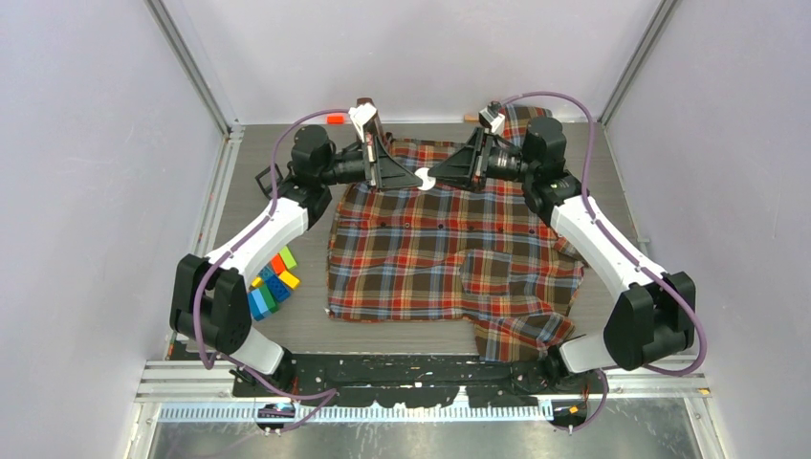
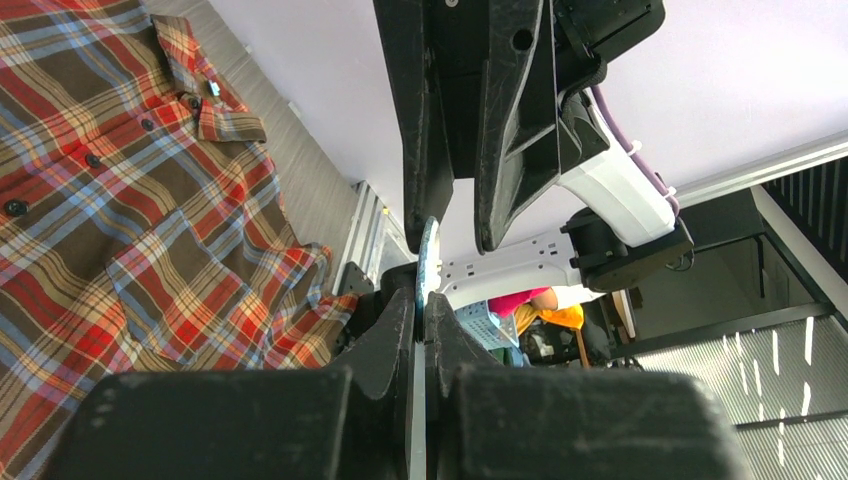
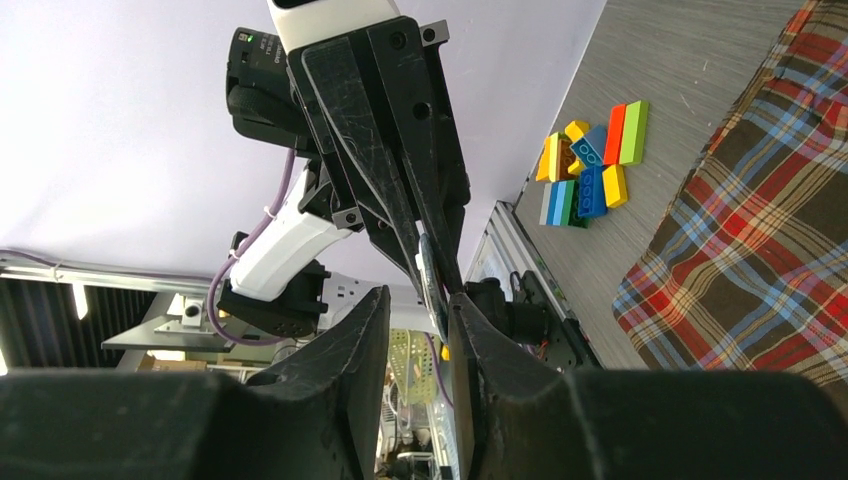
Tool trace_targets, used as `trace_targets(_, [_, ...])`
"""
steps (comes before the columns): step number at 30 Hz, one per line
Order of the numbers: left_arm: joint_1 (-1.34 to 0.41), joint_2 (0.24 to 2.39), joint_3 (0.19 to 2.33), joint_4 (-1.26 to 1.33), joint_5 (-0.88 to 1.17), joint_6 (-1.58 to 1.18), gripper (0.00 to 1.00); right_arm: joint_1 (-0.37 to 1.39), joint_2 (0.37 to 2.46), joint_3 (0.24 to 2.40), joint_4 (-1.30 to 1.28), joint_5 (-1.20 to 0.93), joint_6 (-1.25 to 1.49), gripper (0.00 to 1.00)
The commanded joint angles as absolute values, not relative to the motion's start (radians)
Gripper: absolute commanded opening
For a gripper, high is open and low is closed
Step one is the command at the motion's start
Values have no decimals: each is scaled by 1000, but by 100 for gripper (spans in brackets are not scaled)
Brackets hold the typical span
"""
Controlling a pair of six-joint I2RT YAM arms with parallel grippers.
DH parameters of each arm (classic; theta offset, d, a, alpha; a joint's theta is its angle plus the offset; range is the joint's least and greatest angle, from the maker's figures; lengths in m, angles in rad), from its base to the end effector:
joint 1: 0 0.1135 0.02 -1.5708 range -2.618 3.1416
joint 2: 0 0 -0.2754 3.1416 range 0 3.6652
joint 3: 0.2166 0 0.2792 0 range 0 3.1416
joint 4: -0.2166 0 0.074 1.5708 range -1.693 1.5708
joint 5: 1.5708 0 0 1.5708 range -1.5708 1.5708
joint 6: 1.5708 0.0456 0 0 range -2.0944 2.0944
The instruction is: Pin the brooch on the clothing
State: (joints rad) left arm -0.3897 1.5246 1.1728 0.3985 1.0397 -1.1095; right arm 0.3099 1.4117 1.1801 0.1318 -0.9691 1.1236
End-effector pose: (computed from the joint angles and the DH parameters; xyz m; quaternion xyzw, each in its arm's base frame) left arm 0.3374 -0.1811 0.3555 0.1253 0.6874 -0.6788 0.2259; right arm 0.3265 0.1440 0.3713 -0.0274 0.7263 0.6504 0.2207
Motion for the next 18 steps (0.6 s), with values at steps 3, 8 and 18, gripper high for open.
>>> trace_targets(3, [-383,1522,1213,409,1043,-1093,0,344,1421,1232,72,-1014,1075,31])
trace_targets(8, [-383,1522,1211,420,1042,-1098,0,351,1429,1242,34,-1006,1050,22])
trace_targets(18, [-383,1521,1212,433,1060,-1100,0,351,1449,1262,-90,-974,1002,7])
